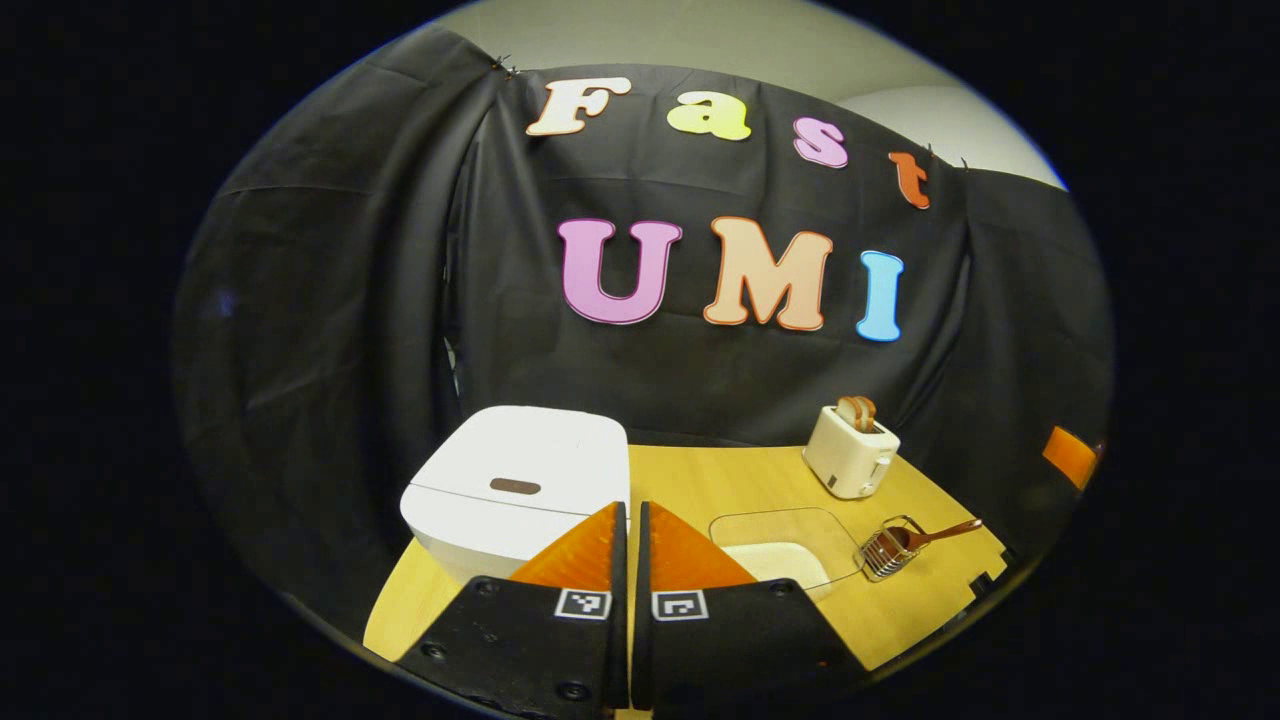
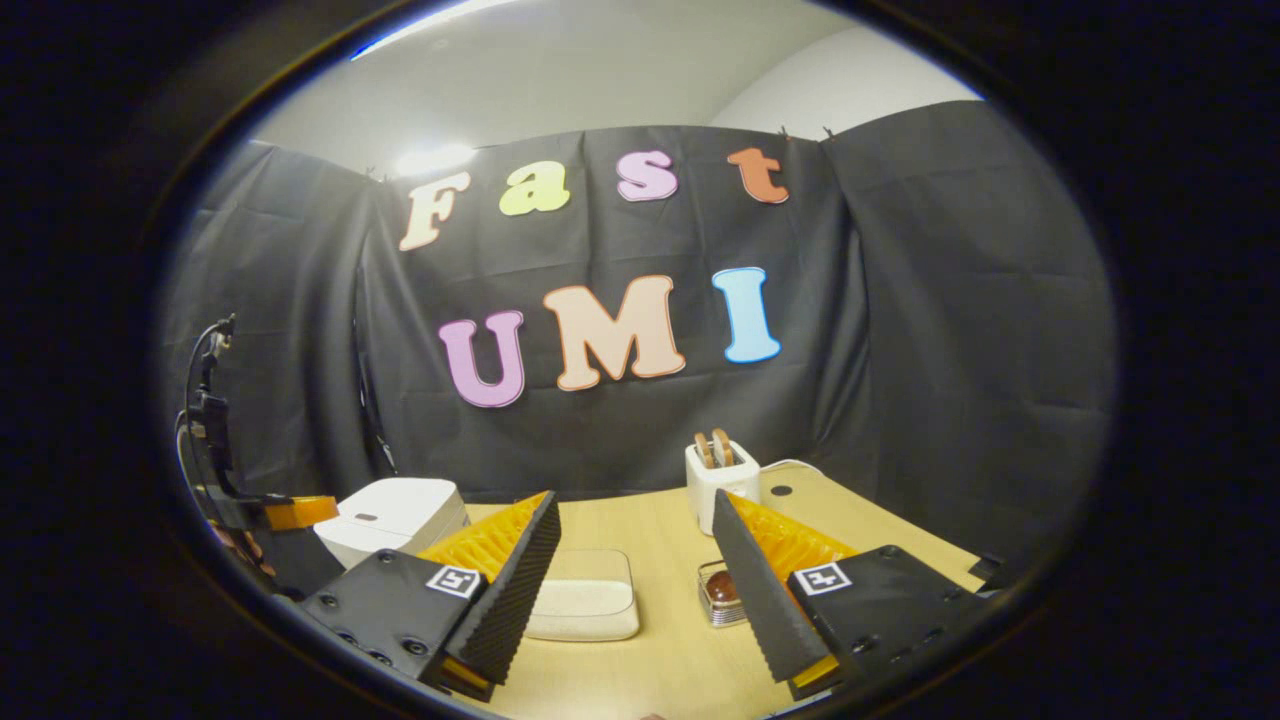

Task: Close the left gripper, press the button to open the rice cooker; take a wooden spoon from the chopstick holder with the right hand, scoop a spoonful of rice and pour it into the rice cooker, then put the wooden spoon back into the chopstick holder.

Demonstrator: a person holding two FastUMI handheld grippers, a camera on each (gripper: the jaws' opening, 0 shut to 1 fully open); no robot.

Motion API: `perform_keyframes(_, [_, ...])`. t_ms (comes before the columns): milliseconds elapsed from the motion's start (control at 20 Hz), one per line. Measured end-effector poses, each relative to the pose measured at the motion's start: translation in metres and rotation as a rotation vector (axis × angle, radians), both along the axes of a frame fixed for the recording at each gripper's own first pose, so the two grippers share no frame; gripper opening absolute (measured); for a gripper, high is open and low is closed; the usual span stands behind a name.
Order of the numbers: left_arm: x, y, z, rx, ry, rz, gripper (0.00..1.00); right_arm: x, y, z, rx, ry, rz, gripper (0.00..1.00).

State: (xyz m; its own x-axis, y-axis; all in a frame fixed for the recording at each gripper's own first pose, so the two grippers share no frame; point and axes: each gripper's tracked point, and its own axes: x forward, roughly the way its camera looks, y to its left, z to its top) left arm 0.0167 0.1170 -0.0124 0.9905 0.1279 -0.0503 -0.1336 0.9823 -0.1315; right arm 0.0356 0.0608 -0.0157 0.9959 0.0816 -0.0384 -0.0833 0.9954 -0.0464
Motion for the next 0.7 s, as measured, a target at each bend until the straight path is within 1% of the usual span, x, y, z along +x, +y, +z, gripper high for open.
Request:
perform_keyframes(200, [0.013,0.024,-0.008,-0.003,0.036,-0.024,0.00,0.001,0.005,-0.006,0.004,0.006,-0.033,0.97])
perform_keyframes(350, [0.025,0.046,-0.017,0.035,0.063,-0.023,0.00,0.003,0.008,-0.008,0.003,0.004,-0.064,0.96])
perform_keyframes(550, [0.049,0.075,-0.029,0.055,0.091,-0.010,0.00,0.003,0.005,-0.014,-0.002,0.017,-0.112,0.96])
perform_keyframes(700, [0.067,0.090,-0.036,0.078,0.099,-0.021,0.00,0.004,0.008,-0.017,0.006,0.026,-0.135,0.96])
